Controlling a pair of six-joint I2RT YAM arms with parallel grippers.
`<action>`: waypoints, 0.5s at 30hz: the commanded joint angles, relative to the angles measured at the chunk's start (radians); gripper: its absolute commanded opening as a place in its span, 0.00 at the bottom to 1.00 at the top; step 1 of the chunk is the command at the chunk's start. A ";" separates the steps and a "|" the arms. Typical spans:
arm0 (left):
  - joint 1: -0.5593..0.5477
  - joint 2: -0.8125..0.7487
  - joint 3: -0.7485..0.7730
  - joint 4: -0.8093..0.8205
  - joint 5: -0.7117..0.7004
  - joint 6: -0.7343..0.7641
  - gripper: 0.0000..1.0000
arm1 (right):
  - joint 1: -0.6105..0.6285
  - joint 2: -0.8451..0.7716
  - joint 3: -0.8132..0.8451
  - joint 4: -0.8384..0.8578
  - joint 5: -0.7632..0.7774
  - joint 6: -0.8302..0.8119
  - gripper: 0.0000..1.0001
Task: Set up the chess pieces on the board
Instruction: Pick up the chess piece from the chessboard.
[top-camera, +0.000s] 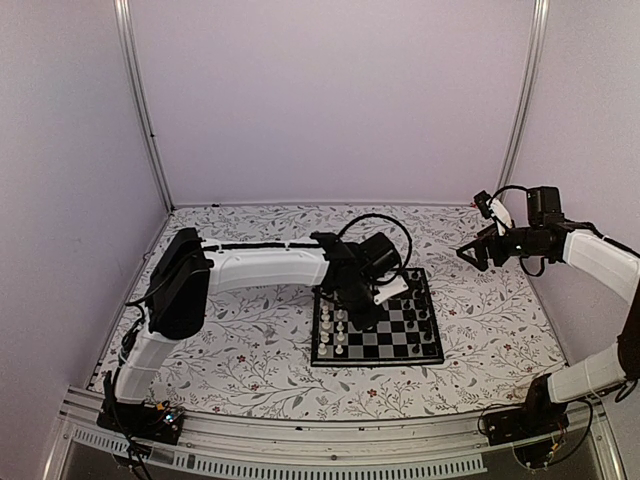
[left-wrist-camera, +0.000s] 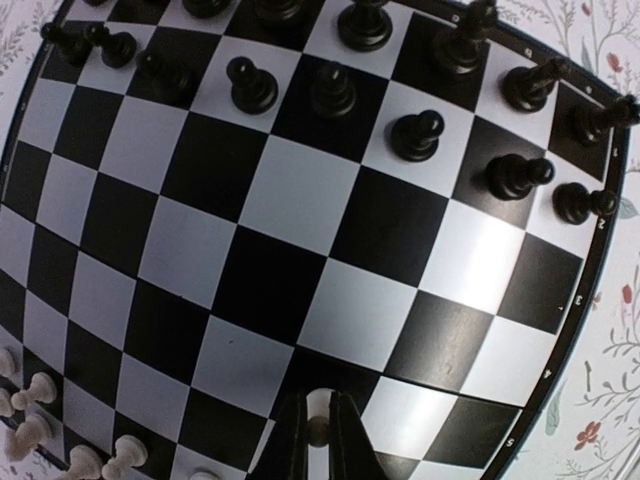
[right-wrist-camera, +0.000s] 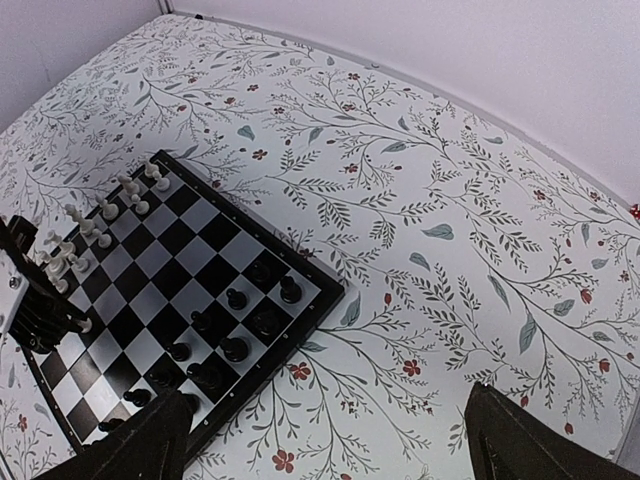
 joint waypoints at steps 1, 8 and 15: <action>-0.002 -0.023 0.033 -0.030 -0.009 0.009 0.02 | 0.004 0.010 0.018 -0.007 -0.025 -0.010 0.99; 0.063 -0.086 0.029 -0.031 -0.069 0.016 0.00 | 0.003 0.014 0.018 -0.011 -0.030 -0.011 0.99; 0.154 -0.081 0.032 0.016 -0.155 -0.020 0.01 | 0.004 0.012 0.018 -0.012 -0.031 -0.011 0.99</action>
